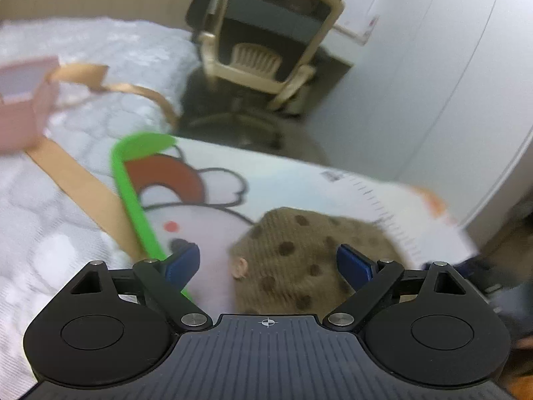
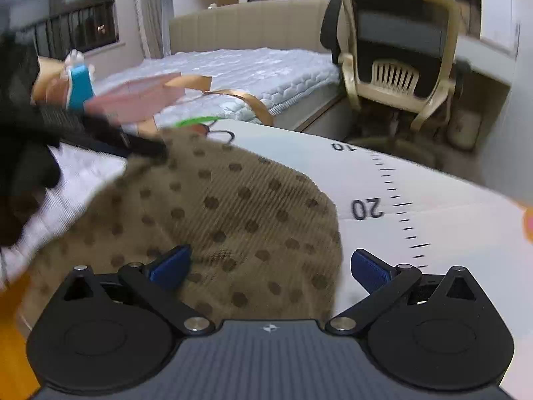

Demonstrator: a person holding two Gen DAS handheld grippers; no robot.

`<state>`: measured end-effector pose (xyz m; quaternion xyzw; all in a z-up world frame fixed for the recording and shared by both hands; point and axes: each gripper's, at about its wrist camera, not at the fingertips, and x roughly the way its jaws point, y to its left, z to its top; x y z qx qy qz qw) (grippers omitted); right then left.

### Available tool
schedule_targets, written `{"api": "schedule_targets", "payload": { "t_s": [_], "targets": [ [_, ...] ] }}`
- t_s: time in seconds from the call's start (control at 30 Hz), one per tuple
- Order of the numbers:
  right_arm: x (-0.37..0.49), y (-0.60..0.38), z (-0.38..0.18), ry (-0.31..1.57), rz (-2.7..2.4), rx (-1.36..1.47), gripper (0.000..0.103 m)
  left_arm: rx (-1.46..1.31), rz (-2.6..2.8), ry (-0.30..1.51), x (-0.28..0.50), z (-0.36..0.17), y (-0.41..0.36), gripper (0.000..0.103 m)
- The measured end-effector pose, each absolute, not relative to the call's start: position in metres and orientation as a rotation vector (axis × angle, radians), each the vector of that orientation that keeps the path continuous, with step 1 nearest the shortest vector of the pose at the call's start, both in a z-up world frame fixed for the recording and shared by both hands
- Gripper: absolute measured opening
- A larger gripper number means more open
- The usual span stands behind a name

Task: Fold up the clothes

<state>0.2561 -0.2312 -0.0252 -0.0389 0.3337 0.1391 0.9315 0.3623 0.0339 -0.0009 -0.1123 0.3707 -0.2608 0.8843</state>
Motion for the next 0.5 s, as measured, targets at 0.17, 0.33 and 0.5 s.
{"api": "schedule_targets", "payload": {
  "t_s": [0.17,0.33,0.5],
  "targets": [
    [0.256,-0.242,-0.028,0.713,0.258,-0.070,0.103,-0.323,-0.655,0.845,0.357,-0.020,0.035,0.088],
    [0.261,-0.226,-0.032,0.691,0.282,-0.074,0.102,-0.455,-0.697,0.824,0.355,-0.025,0.042,0.090],
    [0.312,-0.179,-0.028,0.649,0.337,-0.140,0.101,-0.542,-0.659,0.751,0.355,-0.019,0.073,0.089]
  ]
}}
